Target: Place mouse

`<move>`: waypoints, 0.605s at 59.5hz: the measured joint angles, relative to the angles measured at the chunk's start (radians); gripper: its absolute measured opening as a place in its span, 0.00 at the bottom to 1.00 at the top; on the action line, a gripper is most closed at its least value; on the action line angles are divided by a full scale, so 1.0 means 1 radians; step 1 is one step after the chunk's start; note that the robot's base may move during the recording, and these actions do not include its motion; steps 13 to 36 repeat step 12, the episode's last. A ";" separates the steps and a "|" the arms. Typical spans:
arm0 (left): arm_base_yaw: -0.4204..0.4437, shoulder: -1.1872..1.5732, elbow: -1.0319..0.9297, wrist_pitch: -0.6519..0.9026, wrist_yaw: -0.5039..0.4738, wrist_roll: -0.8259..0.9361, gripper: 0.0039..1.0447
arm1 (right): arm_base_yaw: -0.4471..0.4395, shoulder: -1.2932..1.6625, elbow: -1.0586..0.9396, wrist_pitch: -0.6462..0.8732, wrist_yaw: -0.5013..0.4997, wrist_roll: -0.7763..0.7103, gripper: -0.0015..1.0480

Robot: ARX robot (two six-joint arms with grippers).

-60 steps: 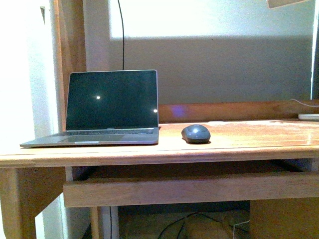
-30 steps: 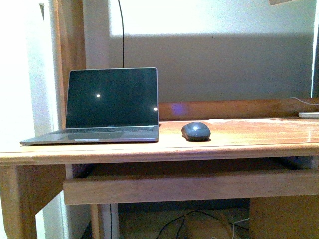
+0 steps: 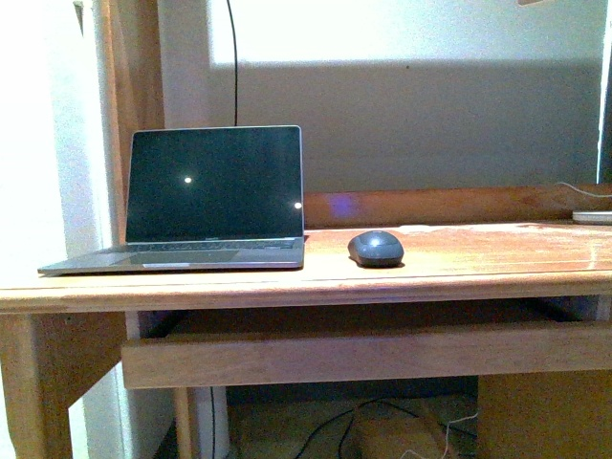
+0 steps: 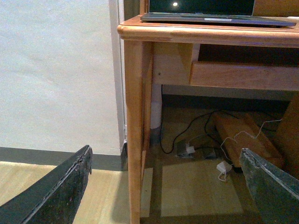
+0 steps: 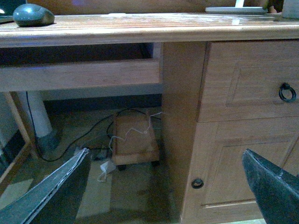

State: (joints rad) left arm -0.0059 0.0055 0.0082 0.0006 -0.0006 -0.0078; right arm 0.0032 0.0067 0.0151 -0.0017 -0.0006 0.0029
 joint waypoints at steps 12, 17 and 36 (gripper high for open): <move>0.000 0.000 0.000 0.000 0.000 0.000 0.93 | 0.000 0.000 0.000 0.000 0.000 0.000 0.93; 0.000 0.000 0.000 0.000 0.000 0.000 0.93 | 0.000 0.000 0.000 0.000 0.000 0.000 0.93; 0.000 0.000 0.000 0.000 0.000 0.000 0.93 | 0.000 0.000 0.000 0.000 0.000 0.000 0.93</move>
